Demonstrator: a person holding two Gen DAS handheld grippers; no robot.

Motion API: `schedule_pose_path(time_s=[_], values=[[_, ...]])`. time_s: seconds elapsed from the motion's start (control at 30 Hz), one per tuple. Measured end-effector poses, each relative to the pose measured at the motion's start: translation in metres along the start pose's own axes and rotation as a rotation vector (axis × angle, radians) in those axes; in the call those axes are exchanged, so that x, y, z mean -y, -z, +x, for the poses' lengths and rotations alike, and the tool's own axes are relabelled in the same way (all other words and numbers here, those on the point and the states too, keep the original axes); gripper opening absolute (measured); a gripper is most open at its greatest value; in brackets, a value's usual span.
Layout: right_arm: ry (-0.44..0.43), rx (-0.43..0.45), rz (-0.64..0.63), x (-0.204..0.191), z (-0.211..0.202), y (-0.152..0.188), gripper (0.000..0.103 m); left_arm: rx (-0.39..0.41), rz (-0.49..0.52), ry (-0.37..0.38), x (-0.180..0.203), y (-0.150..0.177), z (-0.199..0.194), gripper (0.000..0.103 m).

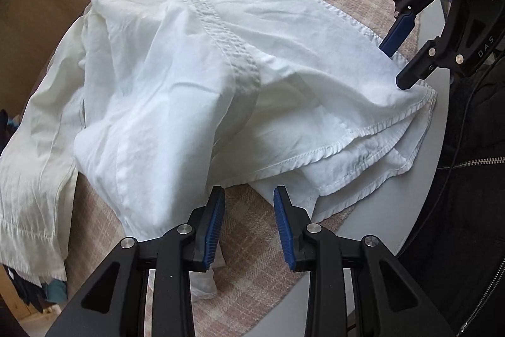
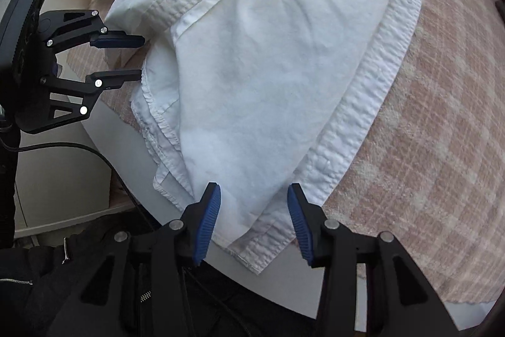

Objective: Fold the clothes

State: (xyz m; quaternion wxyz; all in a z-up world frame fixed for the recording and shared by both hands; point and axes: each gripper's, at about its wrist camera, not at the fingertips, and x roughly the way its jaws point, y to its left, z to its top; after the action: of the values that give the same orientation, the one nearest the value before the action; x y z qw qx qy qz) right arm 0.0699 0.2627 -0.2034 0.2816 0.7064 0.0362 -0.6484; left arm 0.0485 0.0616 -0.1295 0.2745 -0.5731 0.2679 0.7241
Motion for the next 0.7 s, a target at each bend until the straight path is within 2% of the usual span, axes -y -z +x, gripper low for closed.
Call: schedule_pose_path(time_s=[0.1,0.23,0.27,0.3,0.37,0.47,0.6,0.7], values=[[0.003,0.036,0.094,0.001,0.000,0.010,0.045,0.005,0.097,0.017,-0.001,-0.003,0.004,0.031],[0.012,0.067,0.175,-0.002,0.000,0.023,0.045,0.027,0.182,0.089,-0.001,-0.005,0.005,0.030],[0.017,0.076,0.197,-0.002,0.001,0.025,0.045,0.027,0.199,0.099,-0.002,-0.005,0.006,0.029],[0.024,0.093,0.211,-0.002,0.000,0.027,0.045,0.026,0.214,0.107,-0.003,-0.005,0.007,0.022],[0.027,0.114,0.238,-0.004,0.000,0.031,0.045,0.025,0.227,0.115,-0.008,-0.005,0.007,0.011],[0.016,0.141,0.297,0.001,-0.001,0.044,0.045,0.043,0.222,0.145,-0.017,-0.005,0.000,0.003],[0.005,0.186,0.381,0.009,-0.007,0.064,0.045,0.086,0.227,0.156,-0.024,-0.003,-0.019,0.003],[0.002,0.199,0.383,0.008,-0.007,0.073,0.045,0.100,0.223,0.166,-0.021,-0.002,-0.029,0.003]])
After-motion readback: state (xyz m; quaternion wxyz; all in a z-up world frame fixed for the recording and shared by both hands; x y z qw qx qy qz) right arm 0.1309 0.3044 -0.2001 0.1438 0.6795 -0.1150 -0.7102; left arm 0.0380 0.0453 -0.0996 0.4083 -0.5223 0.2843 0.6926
